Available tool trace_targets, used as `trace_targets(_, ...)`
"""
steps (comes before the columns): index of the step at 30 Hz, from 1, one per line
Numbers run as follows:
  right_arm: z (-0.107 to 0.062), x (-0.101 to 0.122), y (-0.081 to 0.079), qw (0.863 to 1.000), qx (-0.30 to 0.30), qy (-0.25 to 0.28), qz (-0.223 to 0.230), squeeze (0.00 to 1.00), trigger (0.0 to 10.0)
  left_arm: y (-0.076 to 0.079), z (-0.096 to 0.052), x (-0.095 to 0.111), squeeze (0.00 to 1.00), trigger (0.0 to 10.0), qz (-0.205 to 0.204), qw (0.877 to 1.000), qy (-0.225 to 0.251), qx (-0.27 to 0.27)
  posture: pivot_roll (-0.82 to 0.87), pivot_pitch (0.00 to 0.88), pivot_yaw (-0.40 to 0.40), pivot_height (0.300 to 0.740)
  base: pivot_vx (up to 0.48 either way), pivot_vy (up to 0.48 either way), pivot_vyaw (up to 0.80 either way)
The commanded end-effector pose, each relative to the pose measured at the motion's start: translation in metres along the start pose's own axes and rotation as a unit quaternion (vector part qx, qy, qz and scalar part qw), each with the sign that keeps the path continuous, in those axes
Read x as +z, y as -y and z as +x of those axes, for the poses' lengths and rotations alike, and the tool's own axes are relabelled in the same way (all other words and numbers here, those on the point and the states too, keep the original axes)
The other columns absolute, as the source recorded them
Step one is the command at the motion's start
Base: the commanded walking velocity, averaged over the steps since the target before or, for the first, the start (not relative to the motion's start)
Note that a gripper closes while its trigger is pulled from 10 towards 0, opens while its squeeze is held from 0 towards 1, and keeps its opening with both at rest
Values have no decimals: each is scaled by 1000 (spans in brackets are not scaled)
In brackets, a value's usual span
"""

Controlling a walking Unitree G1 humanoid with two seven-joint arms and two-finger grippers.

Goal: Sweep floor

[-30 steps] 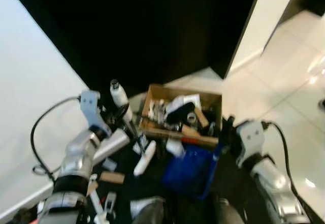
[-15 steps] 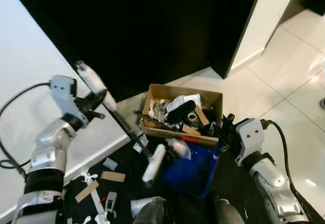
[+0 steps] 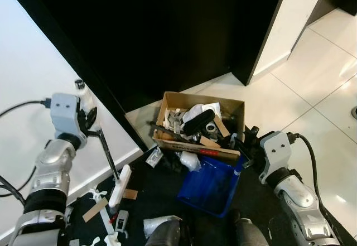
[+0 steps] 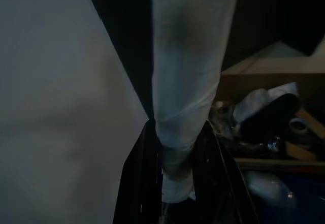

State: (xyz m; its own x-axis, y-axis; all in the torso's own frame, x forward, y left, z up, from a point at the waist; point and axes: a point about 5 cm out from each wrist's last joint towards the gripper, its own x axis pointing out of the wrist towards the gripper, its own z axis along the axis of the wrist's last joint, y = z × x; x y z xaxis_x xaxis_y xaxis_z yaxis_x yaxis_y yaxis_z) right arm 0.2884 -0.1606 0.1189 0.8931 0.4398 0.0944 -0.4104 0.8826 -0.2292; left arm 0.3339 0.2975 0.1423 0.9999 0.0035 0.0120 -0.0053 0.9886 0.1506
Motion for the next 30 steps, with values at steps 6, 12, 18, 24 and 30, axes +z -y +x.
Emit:
trace_targets(6, -6, -5, -3, 1000, 2, -12, 8, 0, 10000, 6, 2, -7, 0, 10000, -2, 999, 7, 42, -49, 403, 106, 740, 0, 0, 0)
trace_targets(12, -7, -3, -3, 1000, 1, -11, 8, 0, 10000, 22, 14, 4, 0, 10000, -51, 998, 38, 9, -54, 413, 109, 740, 0, 0, 0)
trace_targets(18, -6, -2, -5, 1000, 2, -10, 10, 0, 10000, 52, 30, 18, 0, 10000, -95, 992, 60, -61, -58, 412, 106, 740, 0, 0, 0)
trace_targets(24, -4, -1, -4, 1000, 2, -8, 9, 0, 10000, 66, 36, 21, 0, 10000, -97, 991, 61, -64, -72, 414, 105, 740, 0, 0, 0)
trace_targets(30, -7, 0, -2, 1000, 1, -8, 5, 0, 10000, 84, 40, 22, 0, 10000, -107, 988, 63, -95, -81, 412, 103, 740, 0, 0, 0)
